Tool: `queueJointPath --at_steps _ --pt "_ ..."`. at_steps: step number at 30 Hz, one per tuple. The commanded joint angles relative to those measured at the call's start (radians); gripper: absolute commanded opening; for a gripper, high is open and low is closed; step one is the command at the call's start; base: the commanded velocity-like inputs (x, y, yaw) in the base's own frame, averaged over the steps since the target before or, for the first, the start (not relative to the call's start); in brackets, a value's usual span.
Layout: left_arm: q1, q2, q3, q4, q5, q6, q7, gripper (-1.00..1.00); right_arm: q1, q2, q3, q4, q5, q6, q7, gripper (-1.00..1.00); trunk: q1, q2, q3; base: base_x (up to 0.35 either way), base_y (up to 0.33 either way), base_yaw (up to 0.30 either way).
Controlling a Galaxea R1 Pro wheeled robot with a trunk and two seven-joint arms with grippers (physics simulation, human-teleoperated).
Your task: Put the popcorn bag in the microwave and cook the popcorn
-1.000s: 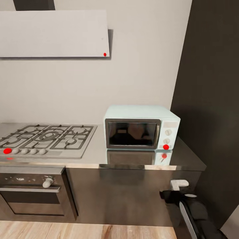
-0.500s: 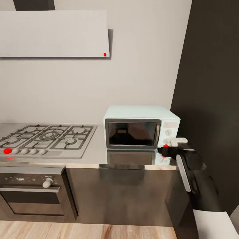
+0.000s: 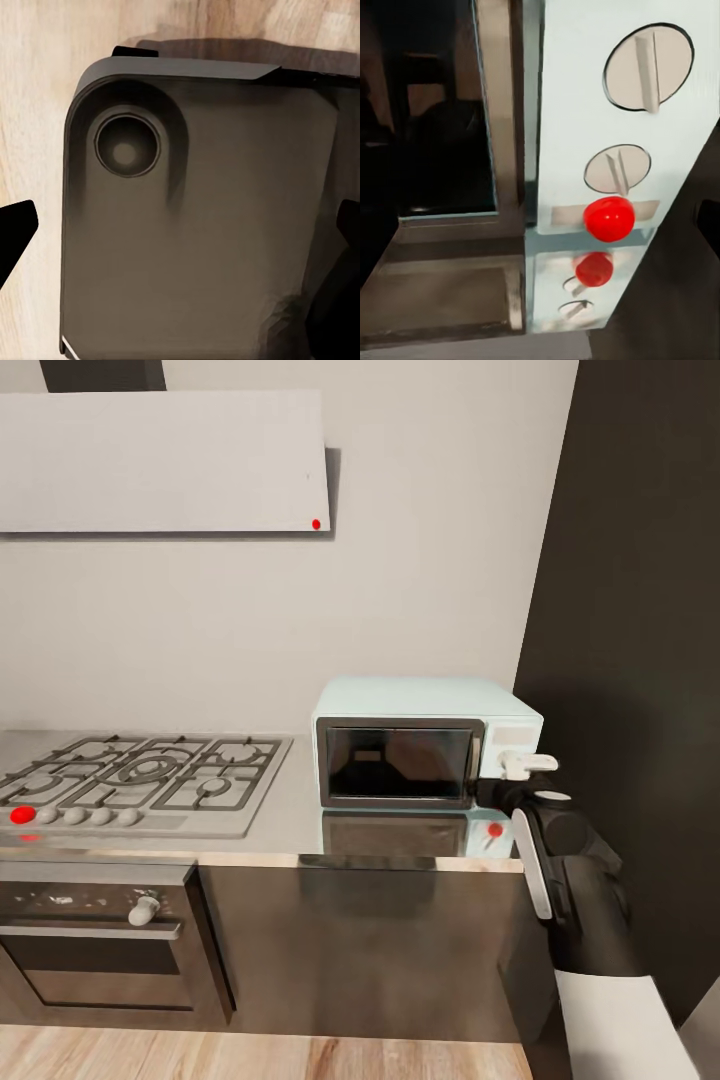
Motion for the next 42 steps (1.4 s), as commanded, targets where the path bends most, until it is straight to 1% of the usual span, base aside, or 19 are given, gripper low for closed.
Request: queueJointPath --at_steps 1,8,12,13,14,17,21,23,24,26,28,32,42 --pt "0.0 0.0 0.0 0.0 0.01 -0.002 0.0 1.0 -0.001 0.007 0.0 0.001 0.001 -0.006 -0.002 1.0 0.0 -0.001 -0.001 0.0 0.0 0.0" --pt "0.0 0.0 -0.001 0.0 0.009 -0.002 0.0 1.0 -0.001 0.011 -0.001 0.007 0.001 -0.015 -0.002 1.0 0.0 -0.001 -0.001 0.002 0.003 0.0" --pt "0.0 0.0 -0.001 0.0 0.009 -0.002 0.0 1.0 -0.001 0.011 -0.003 0.008 -0.001 -0.017 -0.002 1.0 0.0 -0.001 -0.001 0.083 0.133 0.0" --pt "0.0 0.0 -0.001 0.0 0.009 -0.002 0.0 1.0 -0.001 0.01 -0.004 0.015 -0.007 -0.035 -0.002 1.0 0.0 -0.001 -0.001 0.119 0.167 0.0" --pt "0.0 0.0 -0.001 0.001 0.009 -0.002 0.0 1.0 -0.001 0.009 -0.004 0.066 -0.006 -0.097 -0.003 1.0 0.0 -0.001 -0.001 0.059 0.054 0.0" --pt "0.0 0.0 -0.001 0.001 0.009 -0.002 0.0 1.0 -0.001 0.008 -0.004 0.087 -0.005 -0.119 -0.001 1.0 0.0 -0.001 -0.001 0.026 0.024 0.0" --pt "0.0 0.0 -0.001 0.0 0.009 -0.002 0.0 1.0 -0.001 -0.002 -0.006 0.096 -0.006 -0.131 0.006 1.0 0.0 -0.001 -0.001 0.004 0.004 0.0" --pt "0.0 0.0 -0.001 0.0 0.009 -0.002 0.0 1.0 -0.001 -0.006 -0.007 0.107 -0.009 -0.167 0.01 1.0 0.0 -0.001 -0.001 0.0 0.0 0.0" --pt "0.0 0.0 -0.001 0.0 0.009 -0.002 0.0 1.0 -0.001 -0.007 -0.007 0.131 -0.009 -0.204 0.012 1.0 0.0 -0.001 -0.001 0.0 0.0 0.0" --pt "0.0 0.0 -0.001 0.0 0.009 -0.002 0.0 1.0 -0.001 -0.012 -0.008 0.159 -0.009 -0.252 0.015 1.0 0.0 -0.001 -0.001 0.0 0.0 0.0" --pt "0.0 0.0 -0.001 0.0 0.009 -0.002 0.0 1.0 -0.001 -0.014 -0.007 0.168 -0.012 -0.272 0.017 1.0 0.0 -0.001 -0.001 0.0 0.0 0.0" --pt "0.0 0.0 -0.001 0.0 0.009 -0.002 0.0 1.0 -0.001 -0.014 -0.007 0.173 -0.009 -0.286 0.016 1.0 0.0 -0.001 -0.001 0.0 0.0 0.0" --pt "0.0 0.0 0.0 0.0 0.012 -0.002 0.0 1.0 -0.001 -0.014 -0.007 0.173 -0.005 -0.289 0.004 1.0 0.0 -0.001 -0.001 0.007 0.0 0.0"
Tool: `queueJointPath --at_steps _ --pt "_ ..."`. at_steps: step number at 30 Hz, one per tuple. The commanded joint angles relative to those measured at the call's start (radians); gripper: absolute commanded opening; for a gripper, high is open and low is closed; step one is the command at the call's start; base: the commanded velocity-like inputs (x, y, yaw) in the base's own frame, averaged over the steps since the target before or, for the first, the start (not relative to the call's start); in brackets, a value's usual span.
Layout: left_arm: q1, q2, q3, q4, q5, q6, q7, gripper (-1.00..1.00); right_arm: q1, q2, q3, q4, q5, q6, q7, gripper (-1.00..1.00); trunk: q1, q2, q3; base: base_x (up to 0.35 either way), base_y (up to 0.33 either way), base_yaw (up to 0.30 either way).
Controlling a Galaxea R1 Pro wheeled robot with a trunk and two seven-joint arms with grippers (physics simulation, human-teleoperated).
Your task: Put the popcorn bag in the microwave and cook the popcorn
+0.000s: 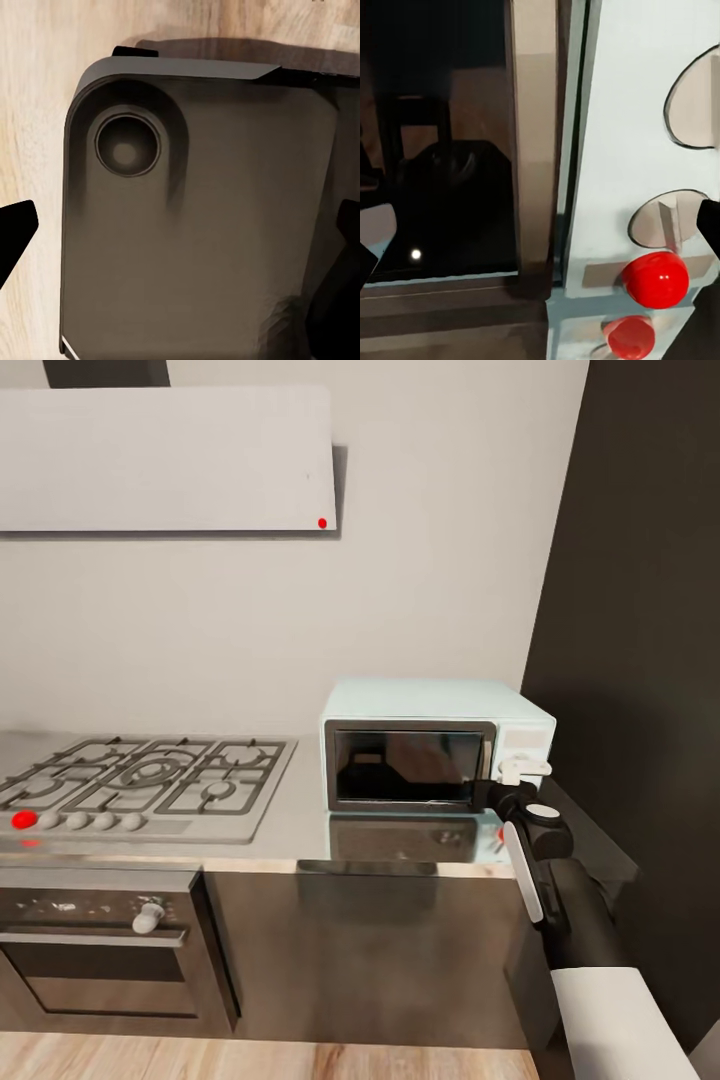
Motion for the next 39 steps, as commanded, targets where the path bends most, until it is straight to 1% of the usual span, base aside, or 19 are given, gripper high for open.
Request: queueJointPath --at_steps 1,9,19,20,39 --pt "0.0 0.001 0.0 -0.001 0.011 -0.002 0.0 1.0 -0.001 0.001 -0.001 -0.001 0.0 0.005 -0.002 1.0 0.0 -0.001 -0.001 0.143 0.0 0.0" --pt "0.0 0.0 0.0 -0.001 0.009 -0.002 0.0 1.0 -0.001 0.001 -0.001 -0.001 0.0 0.004 -0.002 1.0 0.0 -0.001 -0.001 0.226 0.0 0.0" --pt "0.0 0.0 0.0 -0.001 0.009 -0.002 0.0 1.0 -0.001 0.001 -0.001 0.0 -0.002 0.004 0.0 1.0 0.0 -0.001 -0.001 0.023 0.0 0.0" --pt "0.0 0.0 0.0 -0.001 0.009 -0.002 0.0 1.0 -0.001 0.001 -0.001 0.0 -0.002 0.004 -0.001 -1.0 0.0 -0.001 -0.001 0.0 0.0 0.0" --pt "0.0 0.0 0.0 -0.001 0.009 -0.002 0.0 1.0 -0.001 0.001 -0.001 0.002 -0.002 0.006 -0.001 -1.0 0.0 -0.001 -0.001 0.0 0.0 0.0"
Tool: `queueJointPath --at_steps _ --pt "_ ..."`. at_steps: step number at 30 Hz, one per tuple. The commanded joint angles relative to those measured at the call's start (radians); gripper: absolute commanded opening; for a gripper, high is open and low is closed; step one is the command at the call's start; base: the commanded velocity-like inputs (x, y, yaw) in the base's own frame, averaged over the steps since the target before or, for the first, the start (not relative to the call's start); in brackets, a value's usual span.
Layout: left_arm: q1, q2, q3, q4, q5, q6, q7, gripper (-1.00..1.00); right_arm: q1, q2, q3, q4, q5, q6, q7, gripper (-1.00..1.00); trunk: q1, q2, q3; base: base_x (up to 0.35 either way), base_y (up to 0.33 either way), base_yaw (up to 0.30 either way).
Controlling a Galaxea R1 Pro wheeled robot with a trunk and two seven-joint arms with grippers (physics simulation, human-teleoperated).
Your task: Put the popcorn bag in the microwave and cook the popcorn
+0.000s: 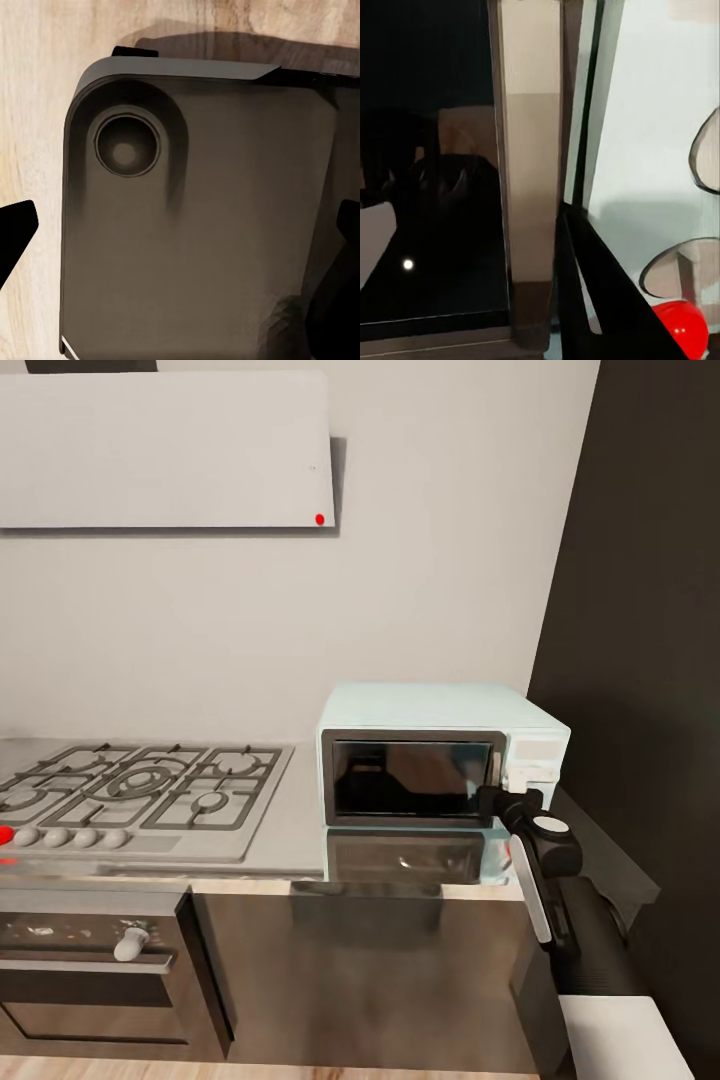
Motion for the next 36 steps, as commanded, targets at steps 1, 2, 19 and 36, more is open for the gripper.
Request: queueJointPath --at_steps 1,2,19,36 --pt "0.003 0.001 0.003 -0.001 0.013 -0.002 0.0 1.0 0.005 0.004 -0.003 -0.005 0.007 0.0 -0.007 -1.0 0.0 0.0 -0.001 0.0 0.0 0.0" --pt "0.003 0.0 0.003 -0.001 0.013 -0.002 0.0 1.0 0.01 0.003 -0.003 -0.005 0.01 -0.003 -0.007 -1.0 0.0 0.0 -0.001 0.0 0.0 0.0" --pt "0.003 0.0 0.003 -0.001 0.013 -0.002 0.0 1.0 0.016 -0.016 -0.003 0.023 -0.051 -0.024 -0.014 -1.0 0.0 0.0 -0.001 0.0 0.0 0.0" --pt "0.003 0.0 0.003 -0.001 0.013 -0.003 -0.003 1.0 0.016 -0.018 -0.005 0.023 0.014 -0.024 -0.015 -1.0 0.0 0.0 -0.001 -0.201 0.0 0.0"
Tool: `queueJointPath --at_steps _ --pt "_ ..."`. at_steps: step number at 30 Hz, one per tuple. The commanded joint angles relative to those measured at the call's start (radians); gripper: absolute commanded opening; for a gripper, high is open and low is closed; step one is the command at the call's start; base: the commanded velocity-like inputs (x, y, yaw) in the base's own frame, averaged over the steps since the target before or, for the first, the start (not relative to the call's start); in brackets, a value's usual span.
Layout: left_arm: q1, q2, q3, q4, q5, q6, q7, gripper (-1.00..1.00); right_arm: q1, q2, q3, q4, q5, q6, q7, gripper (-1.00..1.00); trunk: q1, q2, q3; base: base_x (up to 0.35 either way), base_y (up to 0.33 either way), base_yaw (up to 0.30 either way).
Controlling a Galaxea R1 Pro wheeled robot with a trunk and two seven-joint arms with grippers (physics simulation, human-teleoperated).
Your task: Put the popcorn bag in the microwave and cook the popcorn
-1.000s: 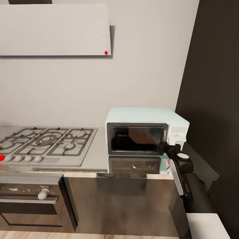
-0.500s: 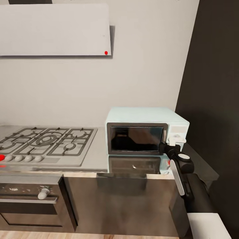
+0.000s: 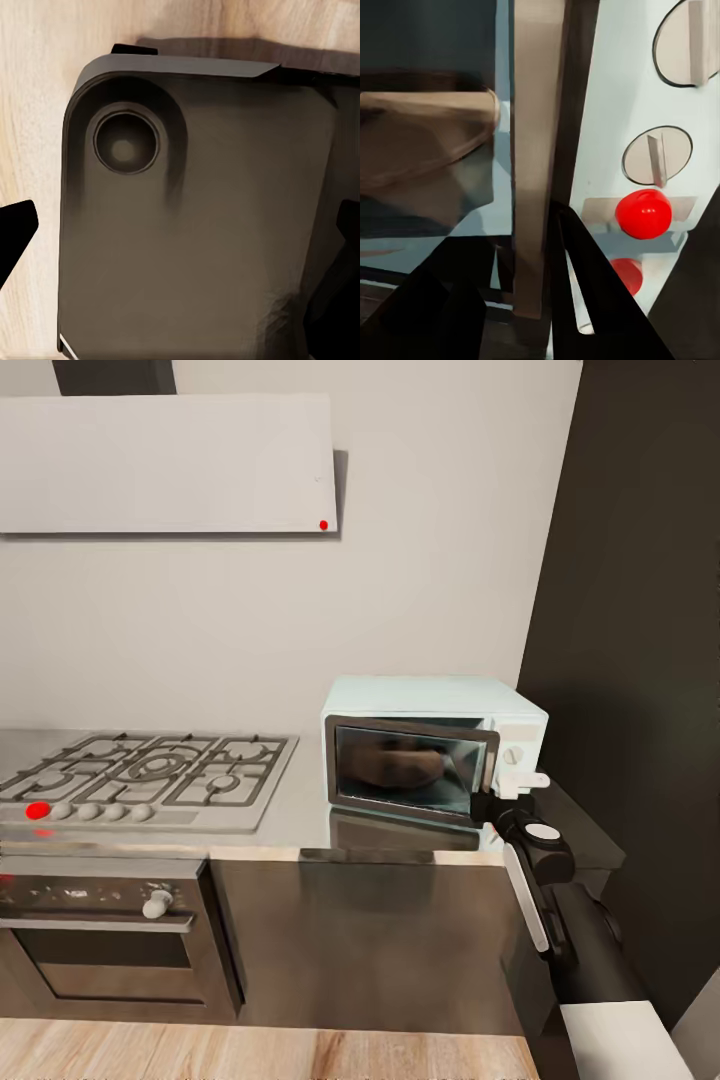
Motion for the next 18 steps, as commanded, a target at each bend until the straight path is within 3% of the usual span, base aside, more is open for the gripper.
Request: queueJointPath --at_steps 1,13,14,18 --pt "0.001 0.0 0.001 -0.001 0.01 -0.002 0.0 1.0 -0.001 0.0 -0.053 -0.002 0.032 0.009 -0.013 -1.0 0.0 -0.001 -0.001 -0.011 0.0 0.0" --pt "0.001 0.0 0.001 -0.001 0.01 -0.001 0.0 1.0 -0.001 0.0 -0.052 -0.002 0.031 0.009 -0.012 -1.0 0.0 -0.001 -0.001 -0.001 0.0 0.0" --pt "0.001 0.0 0.001 -0.001 0.01 -0.001 0.0 1.0 -0.002 0.0 -0.052 -0.002 0.031 0.009 -0.011 1.0 0.0 -0.001 -0.001 0.0 0.0 0.0" --pt "0.001 0.001 0.001 -0.001 0.01 -0.002 0.0 1.0 -0.001 0.0 -0.052 -0.002 0.03 0.009 -0.01 1.0 0.0 -0.001 -0.001 0.0 0.0 0.0"
